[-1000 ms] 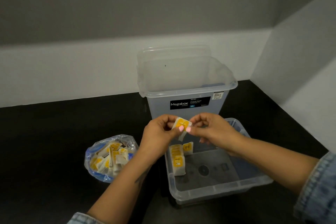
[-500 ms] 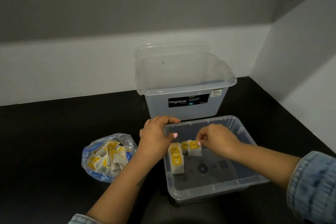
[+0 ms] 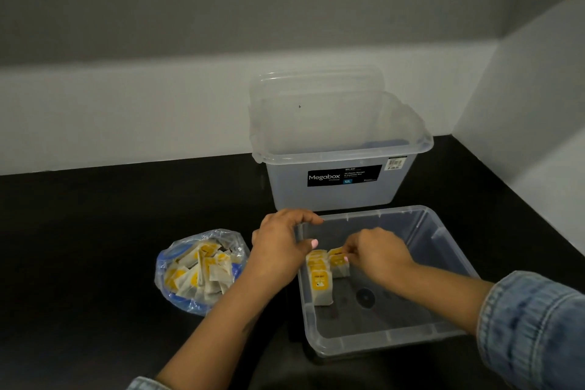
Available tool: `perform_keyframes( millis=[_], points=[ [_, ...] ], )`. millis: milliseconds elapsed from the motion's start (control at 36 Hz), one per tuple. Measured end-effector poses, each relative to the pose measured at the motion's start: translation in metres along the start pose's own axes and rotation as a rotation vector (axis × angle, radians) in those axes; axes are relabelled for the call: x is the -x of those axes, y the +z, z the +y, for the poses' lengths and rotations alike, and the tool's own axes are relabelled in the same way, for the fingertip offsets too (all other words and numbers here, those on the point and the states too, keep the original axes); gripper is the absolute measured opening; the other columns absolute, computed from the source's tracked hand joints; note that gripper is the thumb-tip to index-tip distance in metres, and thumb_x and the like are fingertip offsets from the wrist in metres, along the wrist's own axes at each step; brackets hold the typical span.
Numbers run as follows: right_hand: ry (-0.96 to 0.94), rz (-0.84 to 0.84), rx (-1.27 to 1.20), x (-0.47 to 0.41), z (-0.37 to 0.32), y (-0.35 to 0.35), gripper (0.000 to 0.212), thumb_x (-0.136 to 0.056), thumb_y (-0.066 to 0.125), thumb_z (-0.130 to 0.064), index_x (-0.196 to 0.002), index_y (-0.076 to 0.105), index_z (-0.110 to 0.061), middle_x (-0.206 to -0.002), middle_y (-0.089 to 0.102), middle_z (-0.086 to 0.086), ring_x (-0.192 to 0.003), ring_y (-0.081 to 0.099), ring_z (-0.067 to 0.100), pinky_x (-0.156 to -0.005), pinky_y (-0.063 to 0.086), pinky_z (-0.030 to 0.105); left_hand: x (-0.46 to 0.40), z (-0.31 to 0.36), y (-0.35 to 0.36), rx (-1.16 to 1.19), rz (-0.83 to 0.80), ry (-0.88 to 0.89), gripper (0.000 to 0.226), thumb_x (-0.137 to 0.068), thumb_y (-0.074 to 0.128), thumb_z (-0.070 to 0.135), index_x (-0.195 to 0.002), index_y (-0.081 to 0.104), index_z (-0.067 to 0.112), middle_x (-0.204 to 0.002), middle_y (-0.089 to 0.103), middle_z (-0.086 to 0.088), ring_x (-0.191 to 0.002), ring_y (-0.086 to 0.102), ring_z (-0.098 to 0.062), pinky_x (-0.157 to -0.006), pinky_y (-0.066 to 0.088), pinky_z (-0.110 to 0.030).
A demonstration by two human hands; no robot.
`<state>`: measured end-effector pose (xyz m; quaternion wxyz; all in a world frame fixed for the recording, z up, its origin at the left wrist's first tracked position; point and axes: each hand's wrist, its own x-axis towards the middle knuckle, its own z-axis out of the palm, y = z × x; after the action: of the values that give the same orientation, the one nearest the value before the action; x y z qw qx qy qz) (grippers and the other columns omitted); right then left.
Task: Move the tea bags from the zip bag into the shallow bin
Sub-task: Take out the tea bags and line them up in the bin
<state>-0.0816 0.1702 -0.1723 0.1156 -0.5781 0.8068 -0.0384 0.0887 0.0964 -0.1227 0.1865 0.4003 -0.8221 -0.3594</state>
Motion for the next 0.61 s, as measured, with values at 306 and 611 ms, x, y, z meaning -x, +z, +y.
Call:
perform_keyframes(
  millis=[306,611],
  points=[
    [-0.063,-0.003,0.240,-0.001,-0.004,-0.002,0.019,-0.096,0.051,-0.024,-0.109,0.064,-0.021,-0.098,0.067,0.002,-0.090,0.063,0.021,-0.076,0.048,0.031,-0.002,-0.001,0.000,-0.007,-0.018,0.004,0.040,-0.082,0.070,0.020,-0.091,0.048,0.053,-0.123,0.054,0.016,-0.125,0.041,-0.011,-0.106,0.035,-0.046],
    [-0.102,0.032,0.301,0.003,-0.007,-0.012,0.029,-0.097,0.046,-0.040,-0.110,0.059,-0.017,-0.100,0.066,0.004,-0.092,0.062,0.021,-0.079,0.044,0.032,0.001,-0.007,-0.005,0.029,0.006,0.041,0.029,-0.083,0.070,0.022,-0.098,0.058,0.043,-0.106,0.052,0.023,-0.116,0.047,-0.007,-0.101,0.040,-0.033]
  ],
)
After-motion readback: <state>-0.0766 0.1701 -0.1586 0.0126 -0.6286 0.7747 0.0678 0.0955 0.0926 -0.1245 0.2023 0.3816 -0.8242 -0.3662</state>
